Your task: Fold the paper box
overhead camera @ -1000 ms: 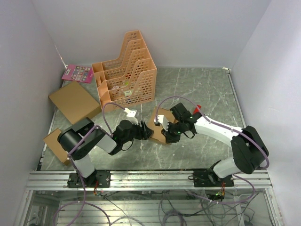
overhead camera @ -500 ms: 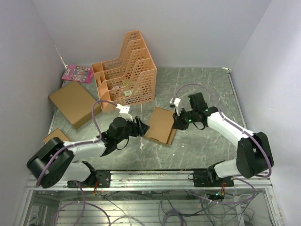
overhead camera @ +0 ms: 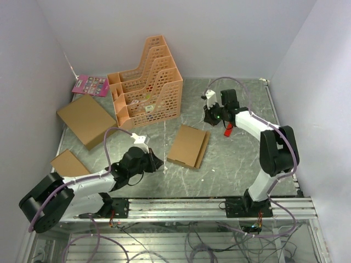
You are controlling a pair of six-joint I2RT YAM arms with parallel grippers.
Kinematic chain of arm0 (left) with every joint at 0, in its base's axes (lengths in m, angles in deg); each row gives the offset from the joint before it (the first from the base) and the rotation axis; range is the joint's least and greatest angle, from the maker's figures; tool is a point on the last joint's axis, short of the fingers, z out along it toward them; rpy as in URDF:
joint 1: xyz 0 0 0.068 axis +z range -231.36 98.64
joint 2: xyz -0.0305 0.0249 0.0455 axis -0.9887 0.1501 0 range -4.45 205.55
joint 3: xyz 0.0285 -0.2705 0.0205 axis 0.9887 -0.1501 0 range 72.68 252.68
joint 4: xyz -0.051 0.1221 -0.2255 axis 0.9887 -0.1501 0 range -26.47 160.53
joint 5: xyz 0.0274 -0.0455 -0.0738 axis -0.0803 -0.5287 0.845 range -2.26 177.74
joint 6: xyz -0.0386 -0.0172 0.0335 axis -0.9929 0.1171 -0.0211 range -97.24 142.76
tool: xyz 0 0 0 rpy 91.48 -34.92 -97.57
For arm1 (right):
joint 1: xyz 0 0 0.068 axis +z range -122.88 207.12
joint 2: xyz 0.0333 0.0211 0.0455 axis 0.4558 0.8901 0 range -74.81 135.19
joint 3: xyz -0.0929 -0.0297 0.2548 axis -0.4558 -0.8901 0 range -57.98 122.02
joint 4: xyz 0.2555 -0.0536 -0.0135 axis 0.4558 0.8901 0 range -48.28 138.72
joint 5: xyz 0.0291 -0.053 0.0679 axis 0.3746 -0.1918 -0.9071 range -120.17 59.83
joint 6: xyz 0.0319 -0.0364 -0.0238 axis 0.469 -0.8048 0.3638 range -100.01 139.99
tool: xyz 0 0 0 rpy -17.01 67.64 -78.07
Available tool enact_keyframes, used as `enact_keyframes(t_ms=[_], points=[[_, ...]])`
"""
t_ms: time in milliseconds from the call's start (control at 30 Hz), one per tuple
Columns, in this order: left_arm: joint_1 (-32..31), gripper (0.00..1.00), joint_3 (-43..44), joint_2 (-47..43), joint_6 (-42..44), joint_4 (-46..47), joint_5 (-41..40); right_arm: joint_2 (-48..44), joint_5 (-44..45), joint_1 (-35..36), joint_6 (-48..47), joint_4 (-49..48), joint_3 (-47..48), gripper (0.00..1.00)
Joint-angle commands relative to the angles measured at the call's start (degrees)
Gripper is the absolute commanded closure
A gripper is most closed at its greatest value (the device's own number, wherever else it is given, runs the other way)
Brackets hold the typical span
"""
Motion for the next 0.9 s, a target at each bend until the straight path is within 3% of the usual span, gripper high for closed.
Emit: enact_keyframes(t_ms=[0,367,867], points=[[-0.9,0.93,1.3,3.6,-1.7,0.8,1.1,5.4,3.7,-0.3,-3.2,0.6,3.5,1.0],[-1.0,0.92,12.2,19.8,2.0,-3.7,0.3,8.0,-4.7,-0.3,-13.6,7.7,2.9,1.0],[1.2,0.9,22.0,26.8,7.7,-15.6,-3.6,-2.7,-6.8,-0.4,-21.2,15.5,-6.7,1.0]])
